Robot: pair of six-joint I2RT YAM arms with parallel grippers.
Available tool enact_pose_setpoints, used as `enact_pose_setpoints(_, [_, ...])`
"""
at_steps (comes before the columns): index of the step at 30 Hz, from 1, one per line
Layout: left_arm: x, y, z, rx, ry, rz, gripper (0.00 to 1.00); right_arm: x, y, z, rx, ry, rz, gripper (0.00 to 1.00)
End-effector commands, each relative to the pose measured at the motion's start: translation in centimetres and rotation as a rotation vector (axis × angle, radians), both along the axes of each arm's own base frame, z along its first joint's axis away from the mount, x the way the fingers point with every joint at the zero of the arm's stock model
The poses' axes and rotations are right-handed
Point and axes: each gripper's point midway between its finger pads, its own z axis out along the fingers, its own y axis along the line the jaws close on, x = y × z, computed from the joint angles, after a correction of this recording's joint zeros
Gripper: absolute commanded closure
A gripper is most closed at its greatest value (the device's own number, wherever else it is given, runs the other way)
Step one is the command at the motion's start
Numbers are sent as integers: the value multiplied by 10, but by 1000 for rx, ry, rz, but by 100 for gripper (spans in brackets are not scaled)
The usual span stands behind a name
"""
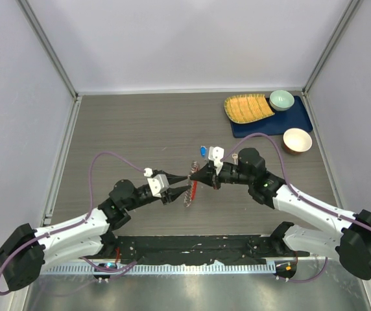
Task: Put the keys on the keyring
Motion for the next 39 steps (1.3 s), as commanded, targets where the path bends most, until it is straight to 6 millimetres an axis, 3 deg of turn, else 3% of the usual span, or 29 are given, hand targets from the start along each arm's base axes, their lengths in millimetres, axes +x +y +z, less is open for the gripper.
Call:
enact_pose_setpoints(1, [13, 8, 22, -17, -57, 89, 62, -7, 3, 30, 85, -97, 52, 99])
enact_pose_setpoints(8, [19, 22, 24, 5, -83, 161, 61, -9, 1, 26, 73, -95, 58, 99])
enact_pose_setpoints(15, [10, 3, 16, 71, -69, 46, 61, -13, 2, 29, 75, -102, 75, 99])
enact_pose_setpoints(21, [4, -2, 22, 62, -76, 0, 64, -15, 2, 28, 72, -99, 91, 99])
enact_pose_setpoints(30, [0, -8, 16, 89, -54, -40, 80, -15, 1, 30, 77, -106, 88, 99])
enact_pose_setpoints(36, [1, -8, 15, 95, -60, -38, 98, -15, 1, 25, 64, -95, 85, 99])
enact_pose_setpoints(39, [4, -6, 11, 102, -66, -21, 100, -15, 2, 19, 47, -53, 83, 99])
